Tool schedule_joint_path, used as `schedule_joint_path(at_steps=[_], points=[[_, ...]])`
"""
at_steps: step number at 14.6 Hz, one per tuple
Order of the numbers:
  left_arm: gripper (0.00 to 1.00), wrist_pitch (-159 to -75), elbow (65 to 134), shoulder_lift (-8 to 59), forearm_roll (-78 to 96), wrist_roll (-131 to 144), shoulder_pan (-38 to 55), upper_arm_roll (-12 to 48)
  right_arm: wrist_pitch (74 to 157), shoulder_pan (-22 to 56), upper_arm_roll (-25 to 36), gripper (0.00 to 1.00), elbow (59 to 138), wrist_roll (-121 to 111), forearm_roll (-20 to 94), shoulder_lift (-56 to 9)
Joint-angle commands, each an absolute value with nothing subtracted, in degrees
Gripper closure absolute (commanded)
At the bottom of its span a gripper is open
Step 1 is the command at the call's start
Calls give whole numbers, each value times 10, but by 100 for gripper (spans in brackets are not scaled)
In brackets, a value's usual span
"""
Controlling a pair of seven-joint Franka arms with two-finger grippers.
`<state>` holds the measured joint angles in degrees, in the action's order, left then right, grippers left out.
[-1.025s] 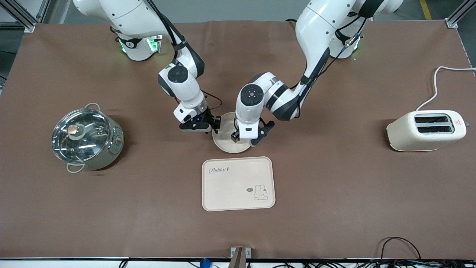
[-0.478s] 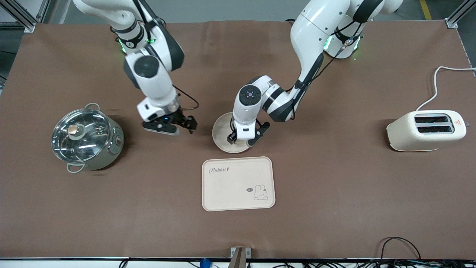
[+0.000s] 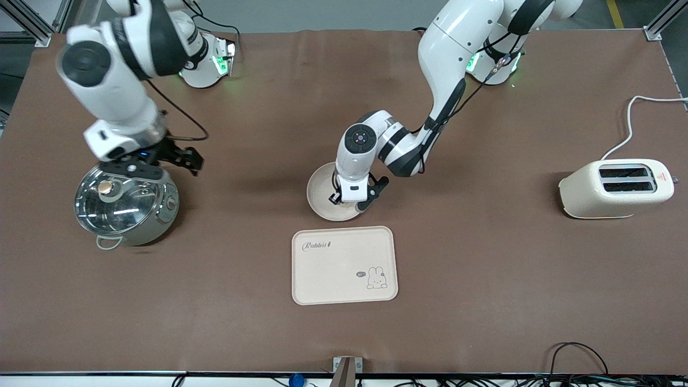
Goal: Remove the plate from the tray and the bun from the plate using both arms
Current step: 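Open the right gripper and withdraw it while the left gripper lifts the bun, then carry the bun with the left gripper and set it down near the toaster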
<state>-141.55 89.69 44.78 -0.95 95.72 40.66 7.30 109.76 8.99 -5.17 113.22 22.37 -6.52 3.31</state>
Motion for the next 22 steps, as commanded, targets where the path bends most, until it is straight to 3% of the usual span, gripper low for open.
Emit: schedule_joint_path(at_steps=[1,5,9,11,17,20,22], points=[[100,-1404,875,430,-11,958,403,69,1010,48,-56,0,1061,140,-57,37],[100,-1317,876,348,-12,951,355,59,960,37,-2,0,1006,25,-55,37],[99,-1231,879,304,-13,858,240,61,915,-8,-20,0,945,18,-54,35],[99,-1209,887,308,-13,774,184,60,916,-51,-51,0,930,16,-41,34],[96,-1209,888,376,-12,624,54,61,913,-58,-48,0,867,14,-19,9],[84,-1229,888,404,-13,621,39,60,901,-58,-48,0,837,14,-19,-12],[67,-1234,887,414,-13,621,38,60,891,-58,-47,0,817,13,-25,-25]])
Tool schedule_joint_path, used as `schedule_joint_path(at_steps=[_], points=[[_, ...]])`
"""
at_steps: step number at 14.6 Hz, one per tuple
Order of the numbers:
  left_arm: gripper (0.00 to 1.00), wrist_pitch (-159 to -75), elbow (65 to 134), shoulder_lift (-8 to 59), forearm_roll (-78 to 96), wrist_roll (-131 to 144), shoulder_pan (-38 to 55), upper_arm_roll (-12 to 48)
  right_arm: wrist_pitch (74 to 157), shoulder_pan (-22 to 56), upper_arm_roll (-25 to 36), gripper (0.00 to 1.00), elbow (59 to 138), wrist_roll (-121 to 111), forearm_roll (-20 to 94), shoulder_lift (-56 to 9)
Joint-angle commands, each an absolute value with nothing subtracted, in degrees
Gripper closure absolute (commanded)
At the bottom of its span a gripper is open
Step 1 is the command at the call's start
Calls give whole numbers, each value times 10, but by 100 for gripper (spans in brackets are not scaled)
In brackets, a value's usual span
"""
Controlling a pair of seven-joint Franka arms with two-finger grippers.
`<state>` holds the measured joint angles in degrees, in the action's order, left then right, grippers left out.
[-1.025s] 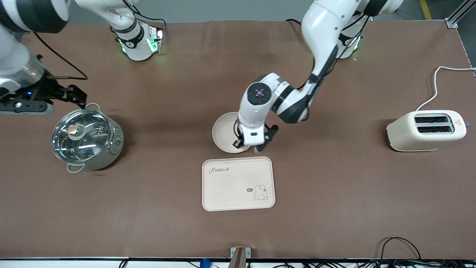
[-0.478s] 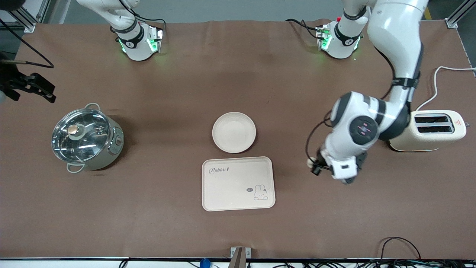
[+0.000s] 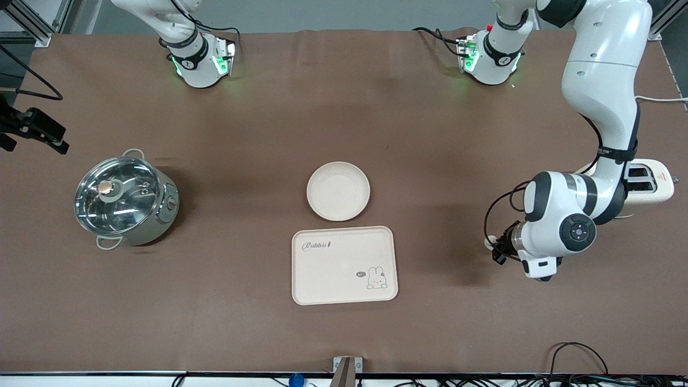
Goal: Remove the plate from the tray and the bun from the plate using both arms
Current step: 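Carry the bun with the left gripper and set it down near the toaster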
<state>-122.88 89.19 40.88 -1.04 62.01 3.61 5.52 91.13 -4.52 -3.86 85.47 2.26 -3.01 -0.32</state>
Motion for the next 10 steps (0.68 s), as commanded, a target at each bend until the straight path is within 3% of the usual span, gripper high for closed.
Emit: schedule_joint_path(at_steps=[1,3,10], points=[[49,-1236,885,416,-13,621,39,60,889,-58,-48,0,813,11,-25,-26],[0,-1236,882,411,-7,623,35,60,889,-59,-47,0,812,-11,-25,-25],[0,-1230,871,402,-12,624,32,60,868,-51,-30,0,814,-16,-22,-23]])
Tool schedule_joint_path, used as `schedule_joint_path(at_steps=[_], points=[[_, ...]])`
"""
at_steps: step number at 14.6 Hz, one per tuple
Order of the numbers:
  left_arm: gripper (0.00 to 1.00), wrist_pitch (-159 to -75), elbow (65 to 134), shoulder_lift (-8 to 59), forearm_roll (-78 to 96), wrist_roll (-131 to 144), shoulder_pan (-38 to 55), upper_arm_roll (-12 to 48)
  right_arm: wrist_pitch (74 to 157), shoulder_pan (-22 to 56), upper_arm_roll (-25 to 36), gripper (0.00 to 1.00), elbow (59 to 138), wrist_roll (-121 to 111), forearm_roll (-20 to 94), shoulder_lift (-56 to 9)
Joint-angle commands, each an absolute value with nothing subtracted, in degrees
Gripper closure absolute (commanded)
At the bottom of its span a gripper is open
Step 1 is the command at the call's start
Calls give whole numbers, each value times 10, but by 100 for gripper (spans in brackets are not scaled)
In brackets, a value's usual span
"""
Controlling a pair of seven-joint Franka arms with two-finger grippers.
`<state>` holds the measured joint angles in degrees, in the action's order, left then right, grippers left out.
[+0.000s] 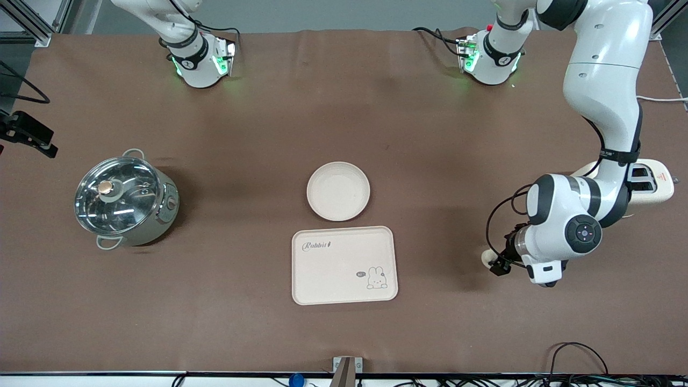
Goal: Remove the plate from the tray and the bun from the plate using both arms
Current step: 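Carry the bun with the left gripper and set it down near the toaster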
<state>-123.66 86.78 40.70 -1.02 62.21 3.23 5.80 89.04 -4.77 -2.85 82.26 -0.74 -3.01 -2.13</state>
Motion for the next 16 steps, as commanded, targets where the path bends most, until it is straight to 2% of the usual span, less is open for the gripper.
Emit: schedule_joint_path(at_steps=[1,5,7,10,16], points=[[0,-1230,872,403,-13,624,32,60,859,-49,-31,0,815,-16,-21,-22],[0,-1205,870,385,-14,609,32,59,839,-48,-29,0,835,-7,3,-9],[0,-1167,869,333,-18,545,32,61,805,-50,-26,0,836,-7,7,-7],[0,-1104,863,242,-23,347,30,58,799,-48,-18,0,835,-8,9,-2],[0,-982,845,122,-23,111,-11,61,795,-48,-18,0,835,-10,9,1]])
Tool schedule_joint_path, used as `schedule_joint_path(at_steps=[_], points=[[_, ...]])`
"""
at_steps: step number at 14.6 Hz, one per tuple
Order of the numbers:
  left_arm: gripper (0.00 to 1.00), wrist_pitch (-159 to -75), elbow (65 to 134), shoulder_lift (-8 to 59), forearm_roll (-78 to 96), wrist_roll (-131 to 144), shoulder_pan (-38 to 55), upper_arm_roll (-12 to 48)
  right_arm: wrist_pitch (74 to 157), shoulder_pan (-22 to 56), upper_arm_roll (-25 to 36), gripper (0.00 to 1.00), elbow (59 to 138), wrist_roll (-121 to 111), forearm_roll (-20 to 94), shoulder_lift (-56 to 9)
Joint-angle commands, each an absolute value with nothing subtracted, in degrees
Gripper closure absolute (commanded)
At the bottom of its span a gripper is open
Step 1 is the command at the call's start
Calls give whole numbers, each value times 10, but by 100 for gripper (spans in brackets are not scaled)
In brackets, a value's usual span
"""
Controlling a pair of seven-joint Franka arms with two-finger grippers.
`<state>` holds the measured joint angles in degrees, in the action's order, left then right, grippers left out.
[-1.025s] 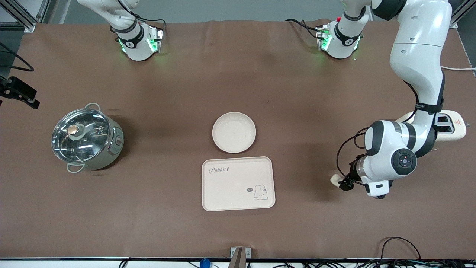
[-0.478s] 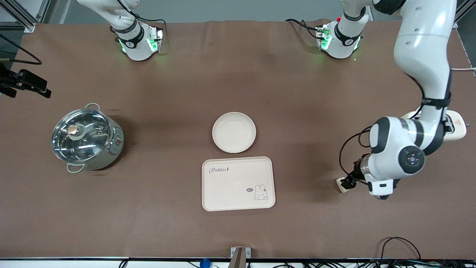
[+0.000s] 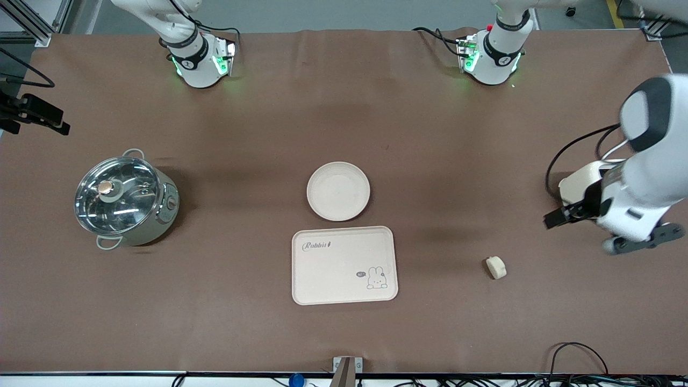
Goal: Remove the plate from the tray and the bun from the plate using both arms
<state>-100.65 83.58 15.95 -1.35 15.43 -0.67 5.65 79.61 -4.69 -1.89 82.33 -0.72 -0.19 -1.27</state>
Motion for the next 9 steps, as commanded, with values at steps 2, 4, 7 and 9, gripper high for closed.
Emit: schedule_joint_path(at_steps=[2,4,7,9], points=[[0,-947,846,77,-18,104,-10,65,795,-48,-17,0,836,-10,10,-1],[0,-891,848,39,-16,101,-9,74,795,-48,-9,0,837,-11,17,-1],[0,-881,889,-21,-11,84,-4,78,795,-45,-8,0,837,-11,18,1],[0,-881,925,-60,-3,74,4,73,795,-45,-8,0,837,-11,18,1]])
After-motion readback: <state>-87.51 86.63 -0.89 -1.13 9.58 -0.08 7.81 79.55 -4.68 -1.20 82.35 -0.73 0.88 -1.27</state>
